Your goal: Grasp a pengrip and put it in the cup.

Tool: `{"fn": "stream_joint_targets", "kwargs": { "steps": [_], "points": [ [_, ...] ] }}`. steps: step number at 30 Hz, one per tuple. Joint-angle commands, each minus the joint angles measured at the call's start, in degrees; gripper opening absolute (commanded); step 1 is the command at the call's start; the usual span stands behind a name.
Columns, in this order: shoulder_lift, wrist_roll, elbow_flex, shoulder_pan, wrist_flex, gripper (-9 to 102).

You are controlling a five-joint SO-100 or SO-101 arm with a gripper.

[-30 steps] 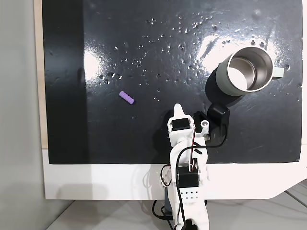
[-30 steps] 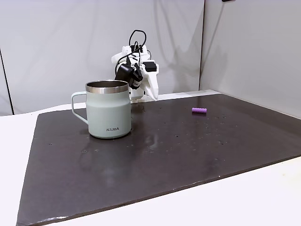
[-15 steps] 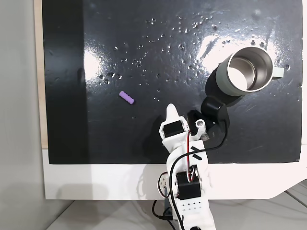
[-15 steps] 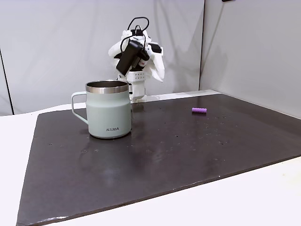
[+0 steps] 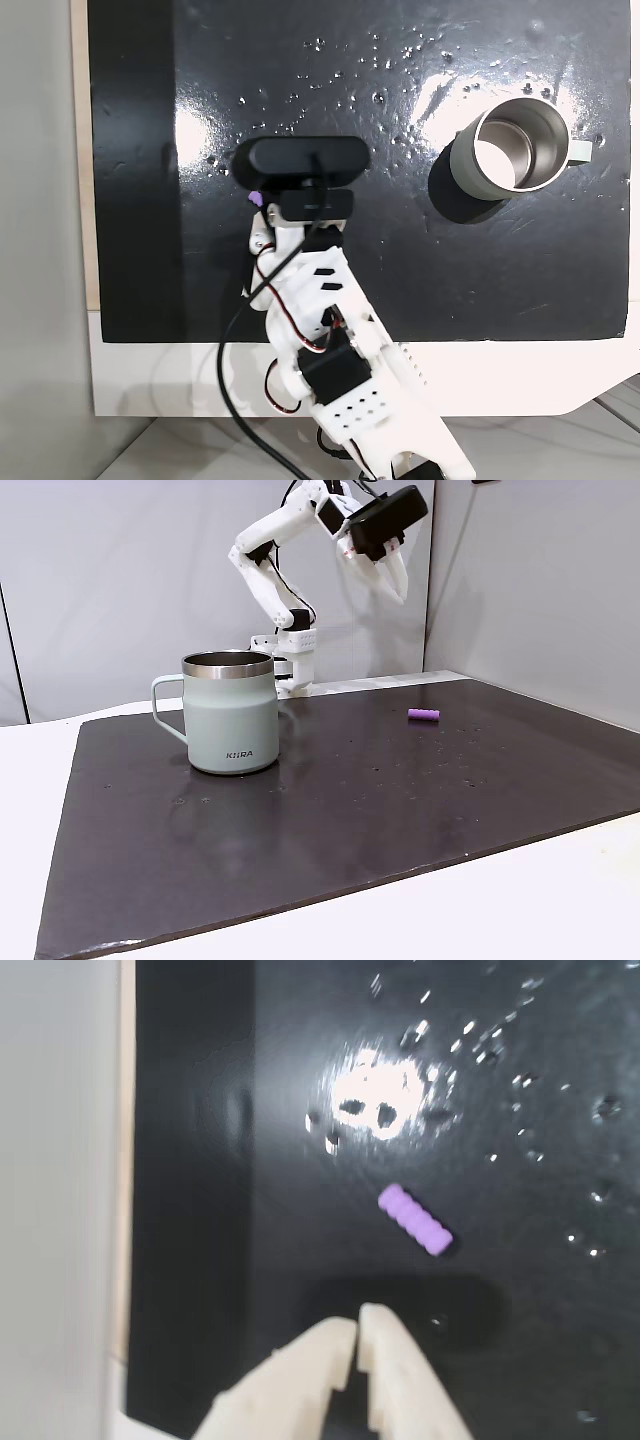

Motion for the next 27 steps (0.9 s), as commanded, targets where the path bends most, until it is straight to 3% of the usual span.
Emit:
{"fn": "stream_joint_targets", "kwargs": {
  "steps": [1, 6, 13, 23, 27],
  "points": [
    [-3.3, -9.9, -6.2, -3.3, 2.0, 4],
    [-10.9, -19.9, -10.7, -5.2, 6.8, 10],
    [-27.7, -29.2, -24.3, -5.4, 17.6, 27],
    [-51.7, -41.1, -45.4, -4.0, 30.5, 32],
    [-56.3, -45.4, -47.6, -2.7, 30.8, 33]
  ]
}}
